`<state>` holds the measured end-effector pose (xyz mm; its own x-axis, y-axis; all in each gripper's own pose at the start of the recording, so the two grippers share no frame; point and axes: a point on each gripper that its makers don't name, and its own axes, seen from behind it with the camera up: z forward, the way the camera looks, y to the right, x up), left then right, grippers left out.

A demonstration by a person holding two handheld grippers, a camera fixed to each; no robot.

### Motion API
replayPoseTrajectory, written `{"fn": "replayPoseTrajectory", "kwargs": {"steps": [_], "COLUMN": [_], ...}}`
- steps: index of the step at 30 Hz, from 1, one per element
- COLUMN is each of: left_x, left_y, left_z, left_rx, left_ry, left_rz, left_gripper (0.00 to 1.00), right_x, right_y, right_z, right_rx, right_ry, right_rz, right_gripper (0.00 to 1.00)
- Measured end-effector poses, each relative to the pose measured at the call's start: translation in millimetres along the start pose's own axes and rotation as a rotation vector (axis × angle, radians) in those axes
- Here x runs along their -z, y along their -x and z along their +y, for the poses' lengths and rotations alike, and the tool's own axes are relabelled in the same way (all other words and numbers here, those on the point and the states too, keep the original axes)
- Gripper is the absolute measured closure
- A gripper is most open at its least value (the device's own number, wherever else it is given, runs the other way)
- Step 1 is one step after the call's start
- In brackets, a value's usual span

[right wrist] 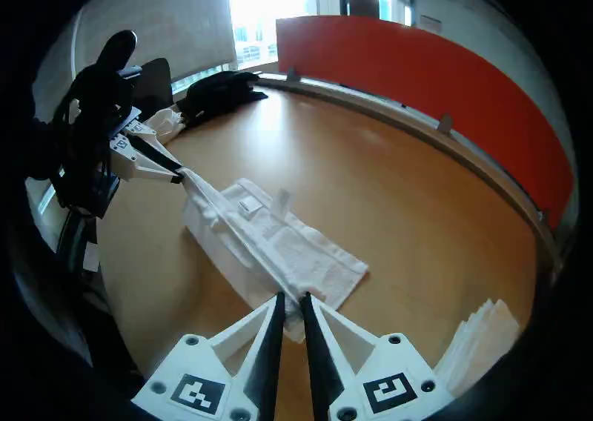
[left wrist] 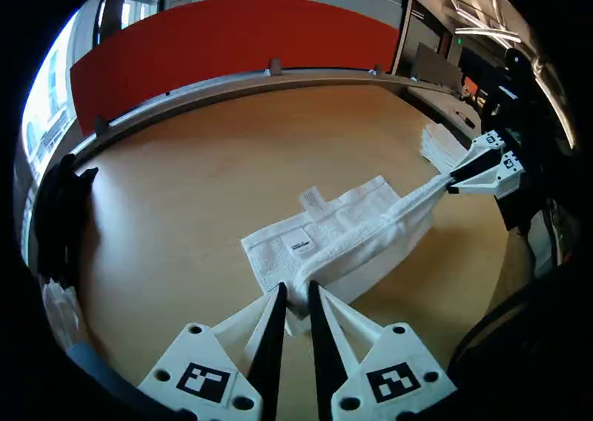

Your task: Fold towel

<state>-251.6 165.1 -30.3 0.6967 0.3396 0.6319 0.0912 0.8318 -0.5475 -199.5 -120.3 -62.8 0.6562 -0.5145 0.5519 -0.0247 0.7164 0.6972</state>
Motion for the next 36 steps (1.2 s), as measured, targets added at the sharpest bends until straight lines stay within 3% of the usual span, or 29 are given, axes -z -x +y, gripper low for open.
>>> {"fn": "replayPoseTrajectory", "kwargs": {"steps": [8,17,25,29,36], "left_x": [-7.6,-30.2,-51.2,-59.6,-65.1], "left_y": [3,6,7,10,11], "left_z": [-0.7,-10.6,-22.8,-30.2,-45.3], "left_rx": [-0.011,-0.017,-0.013,-0.02,-0.026], "left_ry": [-0.002,-0.039,-0.075,-0.102,-0.154], "left_rz": [-0.009,-0.026,-0.026,-0.029,-0.037], "left_gripper": [0.79,0.77,0.72,0.66,0.41], "right_x": [-4.3,-23.4,-41.5,-48.3,-53.0], "right_y": [5,11,19,22,22], "right_z": [6,22,38,46,59], "right_rx": [-0.01,-0.018,-0.037,-0.047,-0.057], "right_ry": [0.006,0.038,0.073,0.104,0.153], "right_rz": [-0.01,-0.032,-0.059,-0.068,-0.068], "right_gripper": [0.82,0.79,0.67,0.63,0.51]}}
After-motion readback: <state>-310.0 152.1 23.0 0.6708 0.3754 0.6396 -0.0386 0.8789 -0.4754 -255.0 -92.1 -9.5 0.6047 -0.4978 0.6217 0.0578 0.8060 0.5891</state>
